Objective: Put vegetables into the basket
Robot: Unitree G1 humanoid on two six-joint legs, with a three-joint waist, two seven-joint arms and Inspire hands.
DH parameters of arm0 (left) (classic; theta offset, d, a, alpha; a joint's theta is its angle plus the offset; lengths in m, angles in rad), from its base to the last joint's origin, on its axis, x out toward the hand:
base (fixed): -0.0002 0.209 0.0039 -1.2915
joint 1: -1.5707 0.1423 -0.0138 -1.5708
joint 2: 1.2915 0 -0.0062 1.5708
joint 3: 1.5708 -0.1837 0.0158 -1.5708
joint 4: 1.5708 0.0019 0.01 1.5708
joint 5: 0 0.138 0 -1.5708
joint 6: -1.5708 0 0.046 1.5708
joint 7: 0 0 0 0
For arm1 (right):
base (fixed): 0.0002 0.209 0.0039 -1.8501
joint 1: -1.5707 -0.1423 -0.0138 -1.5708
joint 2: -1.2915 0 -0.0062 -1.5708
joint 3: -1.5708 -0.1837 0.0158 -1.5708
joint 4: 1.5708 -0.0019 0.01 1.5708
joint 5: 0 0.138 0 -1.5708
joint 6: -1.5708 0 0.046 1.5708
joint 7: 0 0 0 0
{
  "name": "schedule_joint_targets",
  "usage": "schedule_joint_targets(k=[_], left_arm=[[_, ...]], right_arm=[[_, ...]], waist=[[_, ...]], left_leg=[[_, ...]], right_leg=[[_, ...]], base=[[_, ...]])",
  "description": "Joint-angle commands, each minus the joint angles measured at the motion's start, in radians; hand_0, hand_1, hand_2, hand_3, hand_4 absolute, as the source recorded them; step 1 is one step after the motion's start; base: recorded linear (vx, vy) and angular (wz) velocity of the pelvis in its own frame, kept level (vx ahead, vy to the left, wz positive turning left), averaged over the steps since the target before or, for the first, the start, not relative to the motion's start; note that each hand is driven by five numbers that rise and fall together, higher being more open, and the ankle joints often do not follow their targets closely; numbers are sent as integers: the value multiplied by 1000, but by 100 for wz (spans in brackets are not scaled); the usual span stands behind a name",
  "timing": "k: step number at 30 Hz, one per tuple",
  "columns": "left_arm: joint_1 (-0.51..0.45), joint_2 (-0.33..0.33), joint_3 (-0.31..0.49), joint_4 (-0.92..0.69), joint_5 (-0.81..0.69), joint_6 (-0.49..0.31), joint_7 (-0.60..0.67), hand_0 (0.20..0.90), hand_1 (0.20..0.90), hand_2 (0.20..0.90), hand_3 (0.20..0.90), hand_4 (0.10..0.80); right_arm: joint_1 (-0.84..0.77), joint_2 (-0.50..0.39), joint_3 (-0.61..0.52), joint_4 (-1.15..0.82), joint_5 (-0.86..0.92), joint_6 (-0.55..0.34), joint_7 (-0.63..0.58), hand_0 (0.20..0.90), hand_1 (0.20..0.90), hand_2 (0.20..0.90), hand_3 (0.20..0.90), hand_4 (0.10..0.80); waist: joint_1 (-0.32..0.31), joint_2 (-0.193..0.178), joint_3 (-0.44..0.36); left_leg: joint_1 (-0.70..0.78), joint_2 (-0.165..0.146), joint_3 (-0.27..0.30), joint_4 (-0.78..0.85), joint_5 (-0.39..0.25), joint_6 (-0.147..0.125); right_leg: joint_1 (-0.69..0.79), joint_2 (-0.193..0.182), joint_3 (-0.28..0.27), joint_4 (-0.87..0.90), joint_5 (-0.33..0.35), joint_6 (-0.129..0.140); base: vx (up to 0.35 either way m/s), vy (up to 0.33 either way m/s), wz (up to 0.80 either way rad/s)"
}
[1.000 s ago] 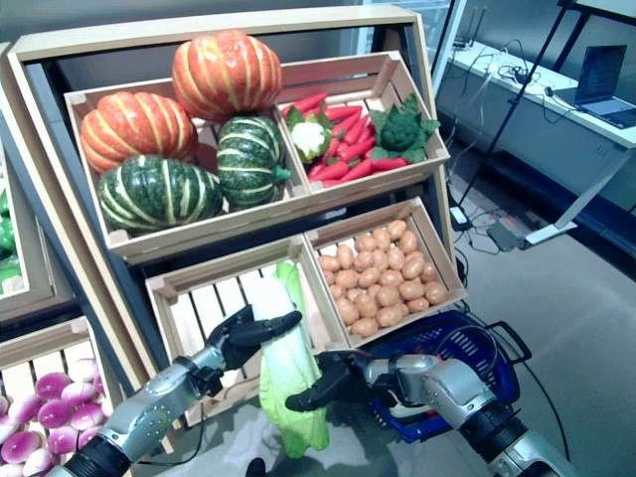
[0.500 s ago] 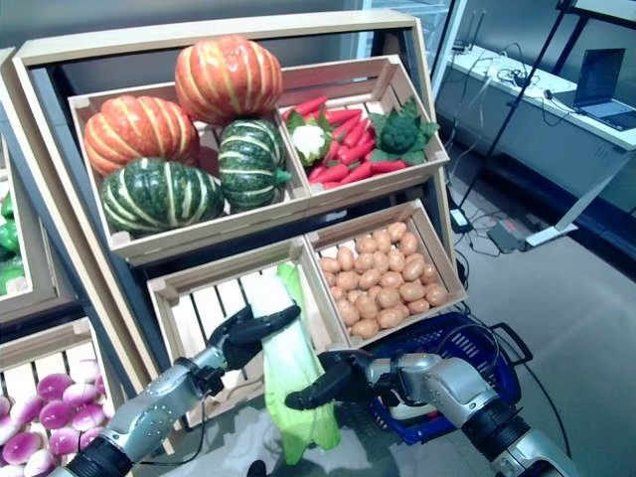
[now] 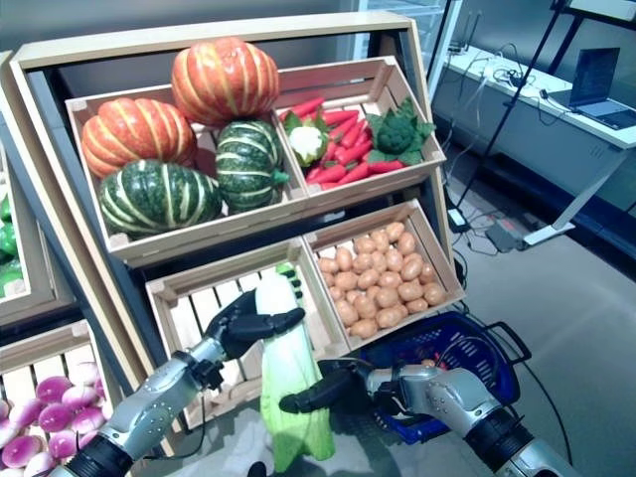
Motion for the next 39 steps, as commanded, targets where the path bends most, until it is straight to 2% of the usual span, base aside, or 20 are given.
schedule_joint_targets(k=[1,8,14,23,30,32,35,39], left_arm=[[-88,14,20,-54,65,-90,-53,900,900,900,900,800],[-89,19,45,-60,36,-72,-101,900,900,900,900,800],[-100,8,68,-60,24,-86,-104,900,900,900,900,800],[-192,-24,75,-56,31,-99,-101,900,900,900,900,800],[-219,-26,93,-59,28,-122,-98,900,900,900,900,800],[-245,-17,101,-77,19,-143,-85,900,900,900,900,800],[-263,-15,109,-103,17,-161,-71,900,900,900,900,800],[-322,0,99,-111,11,-205,-55,900,900,900,900,800]], right_arm=[[-46,62,-134,-118,234,-201,-7,300,300,300,300,400],[-41,100,-238,-119,275,-341,-66,300,300,300,300,400],[-51,136,-321,-103,285,-439,-126,300,300,300,300,400],[-135,254,-454,1,333,-631,-257,300,300,300,300,400],[-173,266,-521,79,342,-727,-320,300,300,300,300,400],[-185,260,-554,123,324,-833,-392,300,300,300,300,400],[-194,269,-609,173,337,-917,-472,300,300,300,300,400],[-249,239,-637,290,413,-1014,-531,300,300,300,300,400]], waist=[[8,-21,-51],[4,-12,-29],[-1,-7,-6],[-14,12,99],[-14,20,147],[-19,26,183],[-22,32,224],[-22,46,293]], left_leg=[[11,-23,10,1,-81,18],[7,-19,7,1,-88,20],[-5,-11,12,1,-89,16],[-51,-9,13,8,-81,29],[-81,-16,13,45,-90,31],[-116,-16,16,84,-95,31],[-150,-21,16,131,-107,31],[-223,-27,20,152,-90,33]], right_leg=[[-61,-25,17,1,79,-13],[-69,-20,21,6,70,-16],[-84,-17,26,16,62,-18],[-157,-6,53,94,27,-37],[-175,-3,62,124,10,-49],[-205,3,67,160,-3,-57],[-230,11,72,200,-20,-68],[-291,20,82,216,-5,-75]], base=[[30,-37,0],[21,-37,1],[-9,-4,0],[-108,-8,-1],[-39,0,0],[-123,-5,-3],[-94,-5,2],[-200,0,-4]])
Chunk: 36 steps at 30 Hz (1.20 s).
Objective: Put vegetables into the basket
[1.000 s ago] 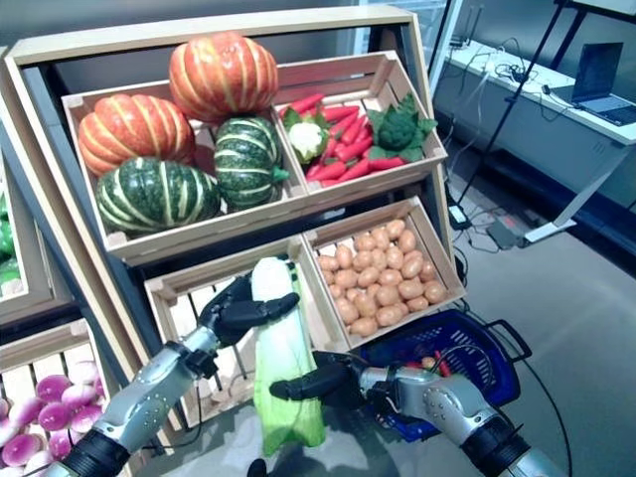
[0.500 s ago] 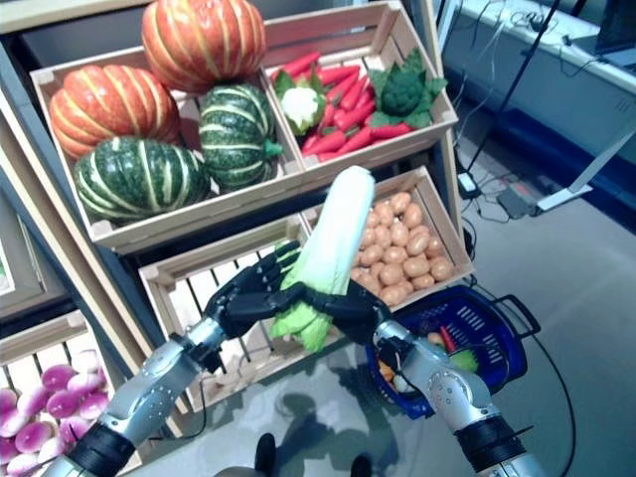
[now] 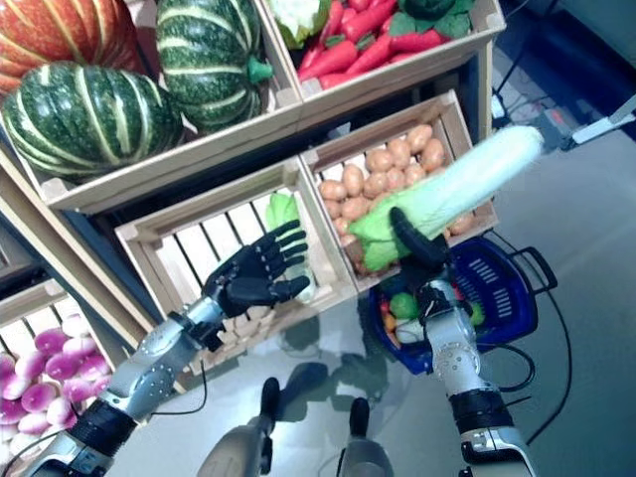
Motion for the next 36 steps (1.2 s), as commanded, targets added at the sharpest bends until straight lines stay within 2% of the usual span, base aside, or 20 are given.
schedule_joint_targets(k=[1,4,8,15,26,27,30,36], left_arm=[[-139,-1,36,-75,-23,-165,-4,900,900,900,900,800],[-188,12,26,-76,-24,-199,-10,900,900,900,900,800],[-267,37,20,-65,-39,-244,-8,900,900,900,900,800],[-373,31,26,-60,-39,-281,-9,900,900,900,900,800],[-479,10,58,-97,-61,-310,-28,900,900,900,900,800],[-487,10,65,-107,-67,-302,-38,900,900,900,900,800],[-495,9,78,-125,-63,-294,-56,900,900,900,900,800],[-494,17,106,-168,-79,-329,-84,900,900,900,900,800]], right_arm=[[-133,-44,-95,-11,105,-217,-61,300,300,300,300,400],[-186,-69,-126,112,186,-272,-73,300,300,300,300,400],[-267,-108,-151,241,288,-302,-81,300,300,300,300,400],[-362,-140,-155,407,365,-293,-98,300,300,300,300,400],[-472,-223,-101,599,73,-168,-198,300,300,300,300,400],[-481,-234,-85,610,41,-155,-229,300,300,300,300,400],[-496,-250,-76,641,19,-142,-246,300,300,300,300,400],[-545,-283,-54,675,-20,-90,-327,300,300,300,300,400]], waist=[[-4,0,12],[5,3,53],[11,7,91],[22,4,132],[51,-18,144],[59,-25,144],[70,-31,144],[78,-23,144]], left_leg=[[-65,-30,15,101,-100,34],[-102,-36,11,95,-84,33],[-153,-40,12,99,-70,30],[-228,-60,6,159,-67,28],[-403,-84,-13,383,-127,25],[-431,-86,-18,423,-146,25],[-483,-87,-23,466,-155,32],[-598,-91,-25,536,-164,49]], right_leg=[[-122,15,43,153,-11,-70],[-141,18,38,140,4,-71],[-189,22,33,145,17,-73],[-254,28,9,196,16,-86],[-405,34,-22,405,-53,-119],[-429,29,-28,446,-74,-121],[-488,18,-40,514,-87,-124],[-643,1,-14,632,-101,-123]], base=[[-169,-31,-6],[-164,-52,-1],[-184,-53,0],[-135,-52,0],[-57,-57,6],[1,-73,19],[9,-72,19],[11,-8,11]])
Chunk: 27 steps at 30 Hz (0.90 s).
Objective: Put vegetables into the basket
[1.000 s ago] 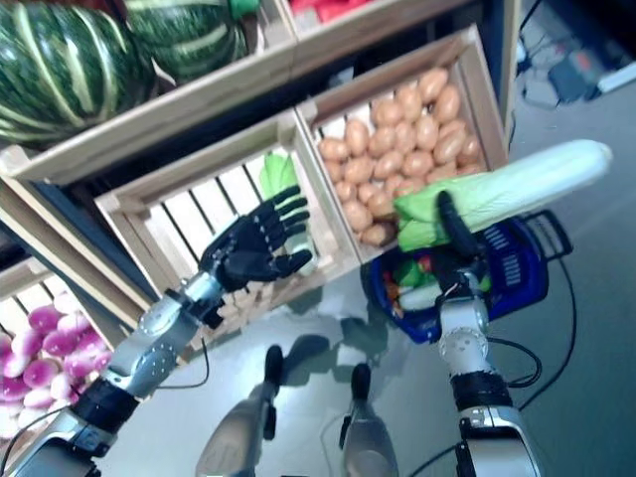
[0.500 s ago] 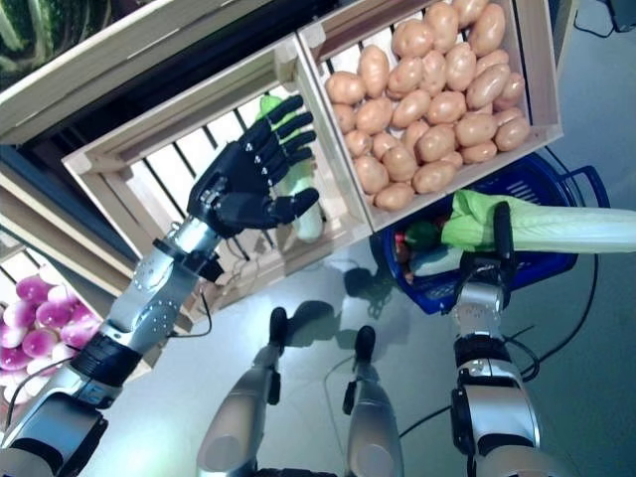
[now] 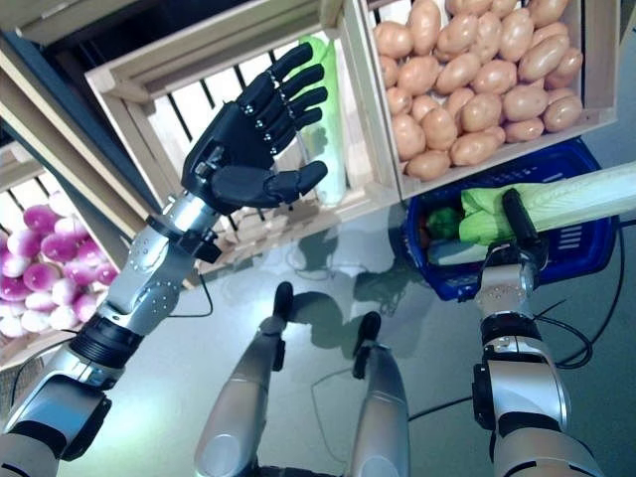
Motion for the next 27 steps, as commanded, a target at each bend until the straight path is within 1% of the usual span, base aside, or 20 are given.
schedule_joint_targets(k=[1,3,6,9,12,14,18,21,22,23,27], left_arm=[[-93,-18,115,-177,-67,-142,-44,900,900,900,900,800],[-96,-25,125,-183,-64,-143,-33,900,900,900,900,800],[-101,-33,139,-205,-53,-143,-33,900,900,900,900,800],[-100,-33,147,-225,-96,-131,-60,900,900,900,900,800],[-101,-40,160,-241,-114,-119,-85,900,900,900,900,800],[-103,-45,166,-254,-132,-106,-99,900,900,900,900,800],[-110,-53,173,-261,-151,-89,-116,900,900,900,900,800],[-121,-57,171,-259,-153,-94,-136,900,900,900,900,800],[-124,-57,169,-262,-159,-91,-141,900,900,900,900,800],[-126,-58,171,-260,-155,-89,-146,900,900,900,900,800],[-128,-54,171,-255,-160,-89,-142,900,900,900,900,800]], right_arm=[[-75,-118,28,-20,-40,-22,-69,300,300,300,300,400],[-87,-120,32,0,-54,11,-85,300,300,300,300,400],[-106,-123,44,10,-63,36,-97,300,300,300,300,400],[-112,-119,54,1,-75,71,-111,300,300,300,300,400],[-115,-114,60,8,-67,110,-89,300,300,300,300,400],[-127,-107,70,10,-76,131,-99,300,300,300,300,400],[-146,-98,86,25,-106,131,-96,300,300,300,300,400],[-154,-86,81,23,-133,129,-117,300,300,300,300,400],[-160,-87,84,20,-131,129,-137,674,674,674,674,649],[-162,-85,81,24,-139,131,-154,900,900,900,900,800],[-171,-94,66,44,-157,119,-211,900,900,900,900,800]], waist=[[0,-38,-1],[-1,-33,-1],[-2,-24,-1],[-4,-19,-1],[-3,-16,-1],[1,-14,-1],[4,-13,-1],[2,-15,-1],[3,-16,-1],[3,-15,-1],[2,-12,-1]], left_leg=[[-36,-56,46,145,-155,70],[-63,-55,48,165,-158,71],[-95,-59,52,166,-152,79],[-128,-62,53,181,-147,81],[-166,-69,53,220,-155,81],[-201,-71,54,263,-165,82],[-236,-69,60,313,-182,87],[-257,-74,61,342,-194,89],[-263,-77,61,347,-195,90],[-270,-78,61,358,-198,89],[-283,-80,65,371,-202,90]], right_leg=[[-7,59,4,9,69,-62],[-41,59,11,38,65,-65],[-82,63,20,44,72,-65],[-120,71,31,68,74,-67],[-150,73,36,96,71,-70],[-180,69,37,139,65,-74],[-213,67,38,190,54,-80],[-231,70,39,211,52,-80],[-237,71,39,218,52,-81],[-244,71,39,228,52,-80],[-254,76,42,239,52,-80]], base=[[39,11,3],[54,-1,3],[15,-1,1],[34,-26,0],[24,-34,1],[13,-23,3],[0,0,0],[0,0,0],[0,0,0],[0,0,0],[0,0,0]])
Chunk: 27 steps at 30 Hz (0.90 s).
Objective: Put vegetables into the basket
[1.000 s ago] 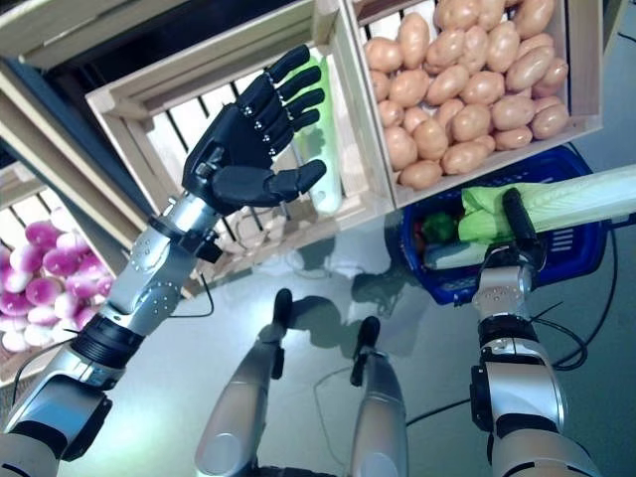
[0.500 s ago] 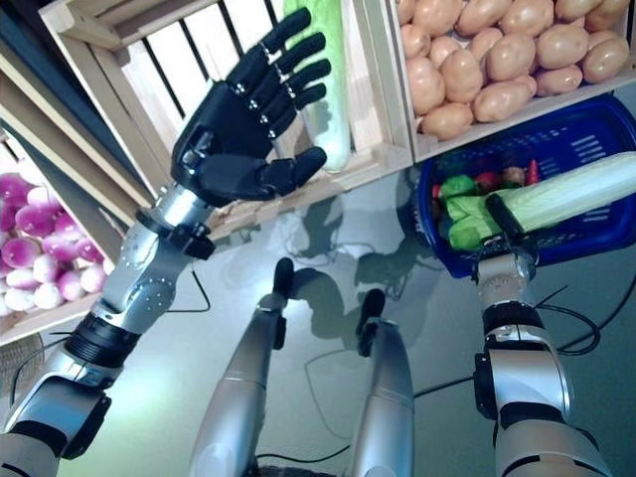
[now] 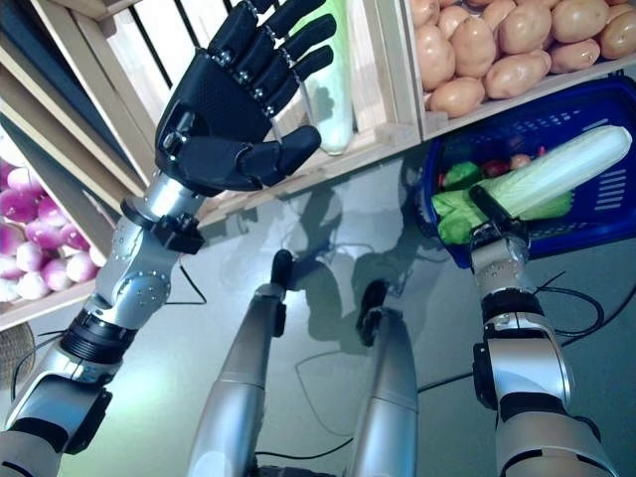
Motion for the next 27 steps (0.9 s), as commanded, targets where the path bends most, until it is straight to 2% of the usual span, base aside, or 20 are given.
schedule_joint_targets(k=[1,5,6,8,10,14,16,19,20,22,24,25,26,27], left_arm=[[-101,-50,90,-147,-42,-90,-47,900,900,900,900,800],[-107,-52,80,-140,-39,-96,-37,900,900,900,900,800],[-108,-52,80,-139,-39,-95,-35,900,900,900,900,800],[-111,-56,73,-135,-23,-94,-29,900,900,900,900,800],[-111,-52,60,-138,-14,-93,-23,900,900,900,900,800],[-113,-43,36,-129,26,-97,-4,900,900,900,900,800],[-116,-29,29,-117,69,-82,60,900,900,900,900,800],[-109,15,18,-90,185,-113,167,900,900,900,900,800],[-95,33,24,-79,267,-128,223,900,900,900,900,800],[-66,63,34,-74,305,-142,271,900,900,900,900,800],[-27,83,69,-69,422,-153,359,900,900,900,900,800],[-20,91,79,-65,490,-157,399,900,900,900,900,800],[-9,112,96,-59,665,-141,493,900,900,900,900,800],[-5,127,103,-53,772,-126,559,900,900,900,900,800]], right_arm=[[-58,-86,-12,-5,-94,-74,-118,900,900,900,900,800],[-78,-97,-7,4,-234,-77,-278,900,900,900,900,800],[-80,-97,-6,3,-240,-76,-288,900,900,900,900,800],[-97,-104,9,20,-347,-77,-390,900,900,900,900,800],[-109,-113,26,20,-375,-82,-481,900,900,900,900,800],[-117,-109,34,18,-421,-123,-554,900,900,900,900,800],[-115,-94,55,-22,-508,-145,-580,900,900,900,900,800],[-84,-65,99,-143,-586,-128,-587,900,900,900,900,800],[-51,-49,107,-197,-608,-136,-576,900,900,900,900,800],[35,-21,104,-306,-647,-144,-589,900,900,900,900,800],[135,21,85,-396,-648,-175,-550,900,900,900,900,800],[160,33,81,-413,-662,-179,-532,900,900,900,900,800],[204,46,79,-441,-663,-200,-518,900,900,900,900,800],[222,49,78,-453,-659,-201,-505,900,900,900,900,800]], waist=[[4,-4,-5],[4,0,-5],[4,0,-5],[4,4,-5],[4,8,-5],[0,19,-5],[-3,28,-5],[-11,31,-5],[-15,32,-5],[-22,30,-5],[-30,29,-5],[-32,28,-5],[-34,28,-5],[-36,27,-5]], left_leg=[[15,-63,84,57,-127,109],[9,-65,88,61,-127,109],[9,-65,88,61,-127,109],[12,-64,90,55,-128,110],[21,-63,92,47,-130,113],[53,-63,96,26,-129,109],[78,-59,103,4,-123,107],[118,-53,110,-24,-119,103],[140,-49,111,-43,-115,99],[171,-46,115,-67,-110,95],[200,-43,119,-87,-107,90],[207,-43,120,-92,-107,89],[217,-41,122,-103,-105,88],[224,-40,124,-109,-105,87]], right_leg=[[23,76,-9,-35,114,-66],[18,79,-11,-34,118,-64],[18,79,-11,-35,118,-64],[20,80,-13,-43,120,-63],[27,83,-15,-53,118,-65],[57,90,-12,-83,119,-62],[82,90,-9,-112,120,-61],[119,91,-4,-154,123,-57],[141,92,-3,-173,122,-56],[173,95,-2,-201,122,-53],[207,99,0,-228,118,-52],[216,100,1,-237,117,-52],[227,101,4,-250,117,-52],[235,101,4,-259,117,-52]], base=[[0,0,0],[0,0,0],[0,0,0],[0,0,0],[0,0,0],[0,0,0],[-10,56,0],[-7,68,-3],[11,67,-5],[23,69,-5],[38,79,-10],[29,65,-11],[16,48,-7],[9,52,-5]])
